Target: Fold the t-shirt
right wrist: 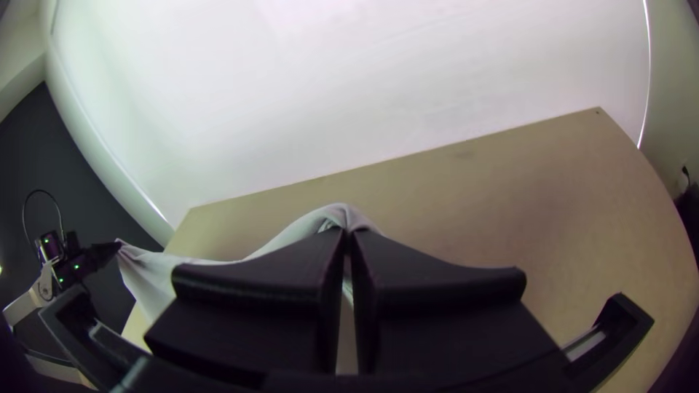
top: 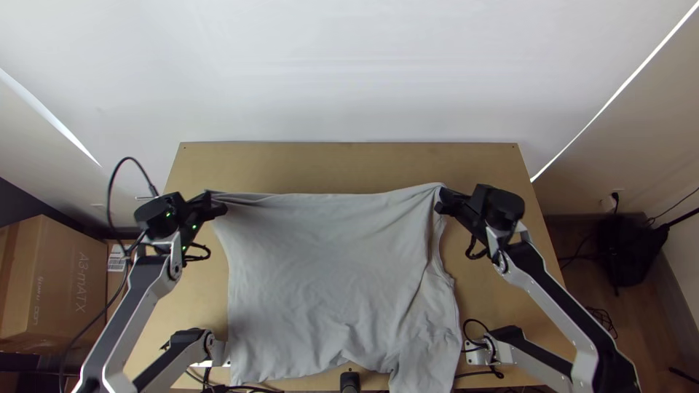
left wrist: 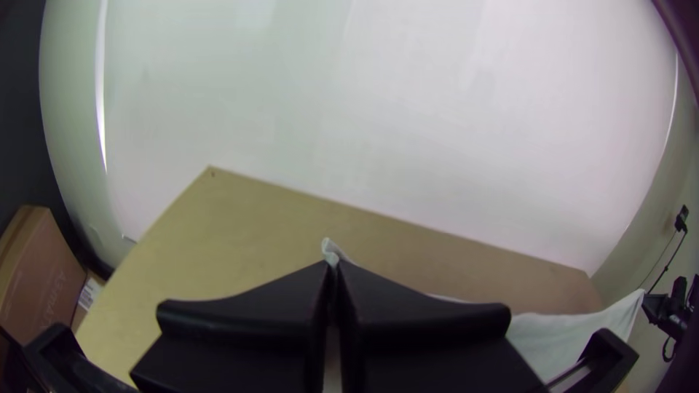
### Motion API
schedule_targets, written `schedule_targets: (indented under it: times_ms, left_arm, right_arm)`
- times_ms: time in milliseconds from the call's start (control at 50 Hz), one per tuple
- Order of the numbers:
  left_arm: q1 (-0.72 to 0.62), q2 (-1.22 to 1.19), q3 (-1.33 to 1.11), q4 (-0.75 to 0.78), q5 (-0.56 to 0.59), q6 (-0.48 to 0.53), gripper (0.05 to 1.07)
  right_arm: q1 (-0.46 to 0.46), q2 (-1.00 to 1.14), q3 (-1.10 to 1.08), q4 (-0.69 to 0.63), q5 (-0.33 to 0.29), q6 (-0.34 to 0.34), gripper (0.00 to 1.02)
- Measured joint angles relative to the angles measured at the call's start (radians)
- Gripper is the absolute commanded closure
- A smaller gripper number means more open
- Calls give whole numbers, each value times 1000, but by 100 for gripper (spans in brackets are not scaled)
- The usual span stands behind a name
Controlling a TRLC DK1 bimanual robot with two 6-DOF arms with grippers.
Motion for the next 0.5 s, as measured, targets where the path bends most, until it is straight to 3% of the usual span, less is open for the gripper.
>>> schedule_targets:
  times_ms: [500]
  left_arm:
    - [-6, 598, 327, 162, 18, 16, 105]
  right_arm:
    - [-89, 547, 307, 129, 0, 2, 100]
